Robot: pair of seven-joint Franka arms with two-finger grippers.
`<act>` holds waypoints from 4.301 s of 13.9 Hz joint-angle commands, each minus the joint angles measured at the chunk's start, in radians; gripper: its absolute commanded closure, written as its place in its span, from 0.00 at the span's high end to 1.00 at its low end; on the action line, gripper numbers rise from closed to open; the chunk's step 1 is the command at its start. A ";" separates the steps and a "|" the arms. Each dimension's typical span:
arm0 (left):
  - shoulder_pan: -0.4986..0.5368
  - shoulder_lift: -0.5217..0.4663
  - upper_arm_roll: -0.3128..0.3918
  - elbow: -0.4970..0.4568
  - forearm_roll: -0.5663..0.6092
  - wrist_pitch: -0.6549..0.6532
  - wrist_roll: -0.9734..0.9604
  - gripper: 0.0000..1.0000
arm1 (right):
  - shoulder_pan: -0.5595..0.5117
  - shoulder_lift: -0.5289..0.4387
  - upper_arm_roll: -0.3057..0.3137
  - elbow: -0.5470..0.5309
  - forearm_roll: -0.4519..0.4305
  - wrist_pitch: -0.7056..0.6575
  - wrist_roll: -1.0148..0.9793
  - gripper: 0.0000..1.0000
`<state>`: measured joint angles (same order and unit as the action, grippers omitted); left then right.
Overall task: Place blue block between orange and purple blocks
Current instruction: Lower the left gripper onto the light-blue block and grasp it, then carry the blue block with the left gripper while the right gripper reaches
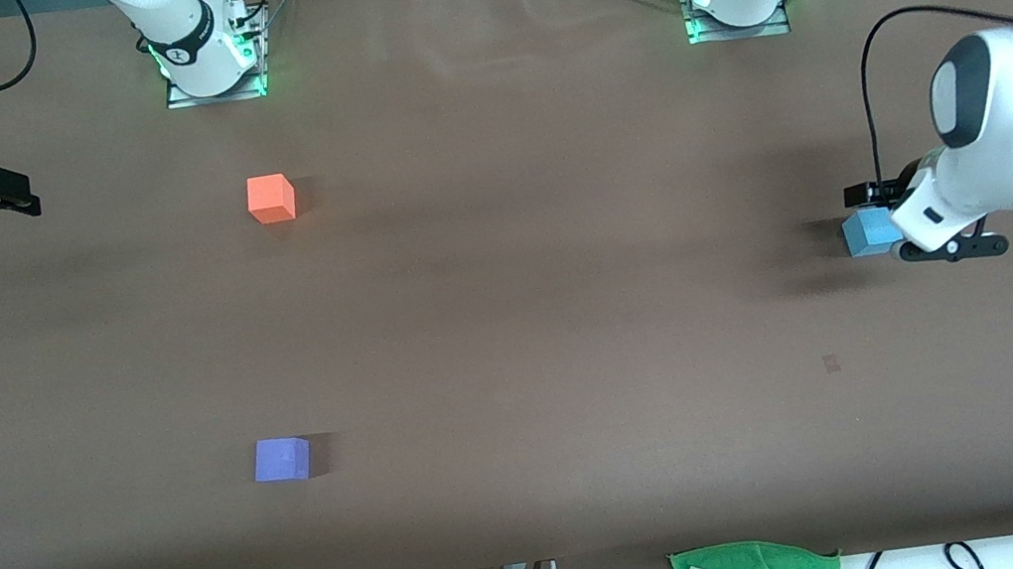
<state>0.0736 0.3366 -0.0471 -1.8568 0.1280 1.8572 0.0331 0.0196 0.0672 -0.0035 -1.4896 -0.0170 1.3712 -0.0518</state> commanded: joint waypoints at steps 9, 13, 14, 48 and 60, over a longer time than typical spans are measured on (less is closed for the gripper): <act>0.115 0.102 -0.007 -0.126 0.065 0.344 0.102 1.00 | -0.001 -0.003 -0.001 0.000 0.014 0.008 -0.005 1.00; 0.133 0.105 -0.005 -0.199 0.061 0.480 0.088 1.00 | -0.001 -0.003 -0.001 0.000 0.014 0.008 -0.005 1.00; 0.135 0.116 -0.005 -0.211 0.061 0.517 0.088 1.00 | -0.001 -0.003 -0.001 0.000 0.014 0.008 -0.005 1.00; -0.396 0.475 -0.378 0.304 0.042 0.344 -0.814 0.82 | 0.003 0.049 -0.001 -0.006 0.066 0.080 -0.005 1.00; -0.220 0.254 -0.369 0.363 0.044 0.191 -0.808 1.00 | 0.167 0.152 0.000 -0.003 0.065 0.124 0.094 1.00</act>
<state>-0.2010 0.6400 -0.4216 -1.4963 0.1635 2.0964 -0.7716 0.1293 0.1980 0.0009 -1.4909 0.0379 1.4708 -0.0145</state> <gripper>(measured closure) 0.000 0.000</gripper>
